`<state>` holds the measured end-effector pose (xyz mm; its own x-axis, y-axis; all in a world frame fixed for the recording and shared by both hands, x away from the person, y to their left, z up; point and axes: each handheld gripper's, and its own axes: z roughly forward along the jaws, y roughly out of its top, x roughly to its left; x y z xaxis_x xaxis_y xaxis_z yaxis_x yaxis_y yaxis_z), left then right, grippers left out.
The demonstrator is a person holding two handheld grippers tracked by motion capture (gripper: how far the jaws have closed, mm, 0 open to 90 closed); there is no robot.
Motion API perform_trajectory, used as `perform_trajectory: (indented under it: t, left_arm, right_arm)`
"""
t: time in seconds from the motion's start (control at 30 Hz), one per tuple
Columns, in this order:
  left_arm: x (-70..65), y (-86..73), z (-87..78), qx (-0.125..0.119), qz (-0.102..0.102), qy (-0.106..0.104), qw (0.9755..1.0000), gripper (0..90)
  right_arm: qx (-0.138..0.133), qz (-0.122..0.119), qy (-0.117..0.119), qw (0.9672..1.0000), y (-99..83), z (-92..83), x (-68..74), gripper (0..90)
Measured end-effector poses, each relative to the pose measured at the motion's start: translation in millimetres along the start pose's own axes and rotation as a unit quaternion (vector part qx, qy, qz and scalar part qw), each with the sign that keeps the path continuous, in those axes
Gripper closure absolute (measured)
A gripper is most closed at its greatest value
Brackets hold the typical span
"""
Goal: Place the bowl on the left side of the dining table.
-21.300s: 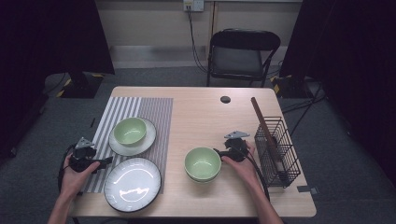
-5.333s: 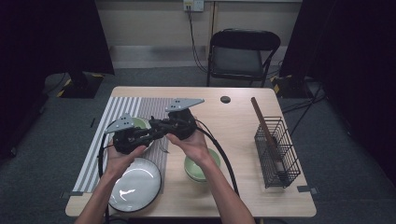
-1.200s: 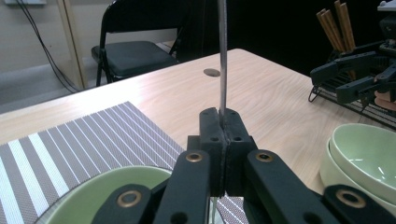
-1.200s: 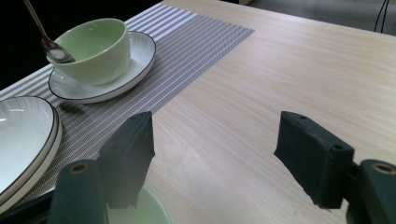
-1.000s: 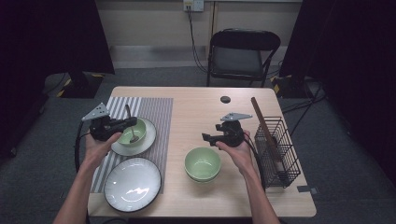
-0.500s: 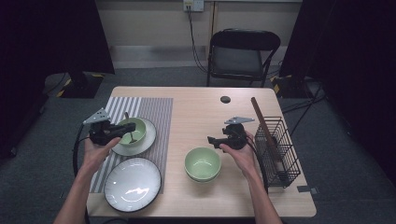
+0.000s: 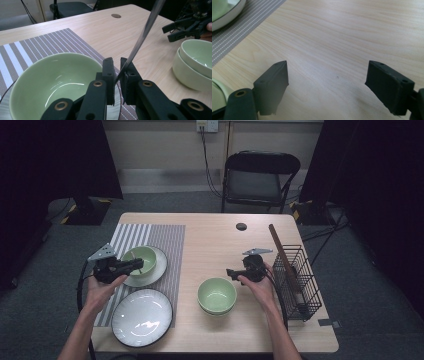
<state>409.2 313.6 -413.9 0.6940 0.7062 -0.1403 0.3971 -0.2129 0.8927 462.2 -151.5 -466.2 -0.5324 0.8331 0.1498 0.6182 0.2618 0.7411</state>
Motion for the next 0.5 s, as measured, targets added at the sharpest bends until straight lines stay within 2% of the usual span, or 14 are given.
perform_trajectory:
  t: [0.03, 0.1, 0.2, 0.27, 0.33, 0.5]
  left_arm:
    - [0.4, -1.2, -0.8, 0.002, 0.001, -0.003, 1.0000, 81.9]
    - [-0.1, -3.4, -2.7, 0.004, 0.002, 0.004, 1.0000, 81.5]
    - [-1.3, -5.9, -4.5, 0.005, 0.005, 0.006, 1.0000, 81.0]
    - [-1.0, -6.3, -7.5, 0.007, 0.005, 0.011, 0.9999, 81.1]
    - [-0.1, -8.0, -9.7, 0.004, -0.001, 0.012, 0.9999, 80.6]
    - [-1.7, -10.8, -11.1, 0.006, 0.008, 0.011, 0.9999, 78.0]
  right_arm:
    - [0.004, -0.002, -0.004, 1.0000, -1.4, 1.1, -0.2, 17.3]
    - [0.014, -0.009, -0.016, 0.9997, -4.8, 4.4, -0.6, 16.6]
    - [0.021, 0.007, -0.034, 0.9992, -11.0, 11.6, -4.3, 16.8]
    - [0.023, 0.009, -0.039, 0.9989, -15.3, 15.8, -5.8, 16.6]
    - [0.032, -0.002, -0.048, 0.9983, -18.6, 19.6, -5.3, 16.5]
    - [0.030, -0.025, -0.061, 0.9974, -21.0, 20.8, -1.6, 16.2]
